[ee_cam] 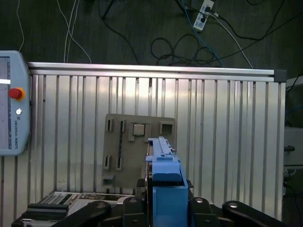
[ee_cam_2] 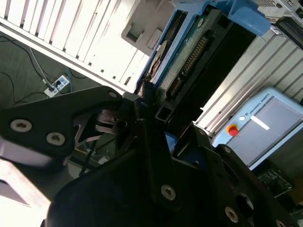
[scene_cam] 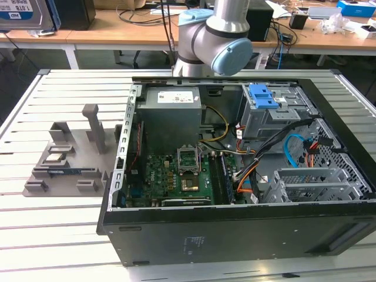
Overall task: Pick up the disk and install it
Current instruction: 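Pick up the disk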
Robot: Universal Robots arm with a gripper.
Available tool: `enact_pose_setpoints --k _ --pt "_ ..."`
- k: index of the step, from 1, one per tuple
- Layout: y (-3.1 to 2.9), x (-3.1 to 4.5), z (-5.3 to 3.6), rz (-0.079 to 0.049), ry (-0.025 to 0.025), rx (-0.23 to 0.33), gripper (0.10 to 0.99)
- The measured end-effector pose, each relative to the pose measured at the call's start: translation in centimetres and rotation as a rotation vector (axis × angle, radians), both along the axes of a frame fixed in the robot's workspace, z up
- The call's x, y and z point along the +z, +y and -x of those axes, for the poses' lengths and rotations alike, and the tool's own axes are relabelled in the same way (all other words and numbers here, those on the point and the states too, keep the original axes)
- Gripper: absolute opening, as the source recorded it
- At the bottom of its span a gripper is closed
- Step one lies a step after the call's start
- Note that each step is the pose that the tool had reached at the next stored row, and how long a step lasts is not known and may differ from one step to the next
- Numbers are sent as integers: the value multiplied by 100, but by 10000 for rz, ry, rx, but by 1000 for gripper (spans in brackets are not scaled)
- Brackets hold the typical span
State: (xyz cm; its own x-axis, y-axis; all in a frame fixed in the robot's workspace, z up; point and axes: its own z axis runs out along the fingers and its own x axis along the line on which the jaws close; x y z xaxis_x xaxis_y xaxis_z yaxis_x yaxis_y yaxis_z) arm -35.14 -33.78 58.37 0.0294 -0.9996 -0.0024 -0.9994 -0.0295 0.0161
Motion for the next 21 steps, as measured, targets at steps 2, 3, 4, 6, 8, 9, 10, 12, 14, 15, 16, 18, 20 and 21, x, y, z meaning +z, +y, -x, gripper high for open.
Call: enact_pose_setpoints --k 2,3,4,6,8,9,10,12,14,15,16,18,20,21 --pt "-89 -6 1 0 1 -2 365" --pt "-141 -10 1 0 0 -2 365" --pt "-182 -13 0 1 0 0 365" --pt "-288 -19 1 2 0 -2 365" --pt "-371 -23 0 2 0 0 365" --pt "-403 -25 0 2 0 -1 365" --pt "-437 -26 1 2 0 -2 365" --pt "-510 -30 0 2 1 -1 365" --pt "-579 -33 0 3 1 -1 365" --pt "-608 -35 1 2 1 -2 365" --pt "-647 -36 1 2 1 -2 365" --pt "-720 -39 0 3 1 0 365" --pt "-780 -41 1 2 0 -1 365" --pt "-813 -43 1 2 0 -2 365"
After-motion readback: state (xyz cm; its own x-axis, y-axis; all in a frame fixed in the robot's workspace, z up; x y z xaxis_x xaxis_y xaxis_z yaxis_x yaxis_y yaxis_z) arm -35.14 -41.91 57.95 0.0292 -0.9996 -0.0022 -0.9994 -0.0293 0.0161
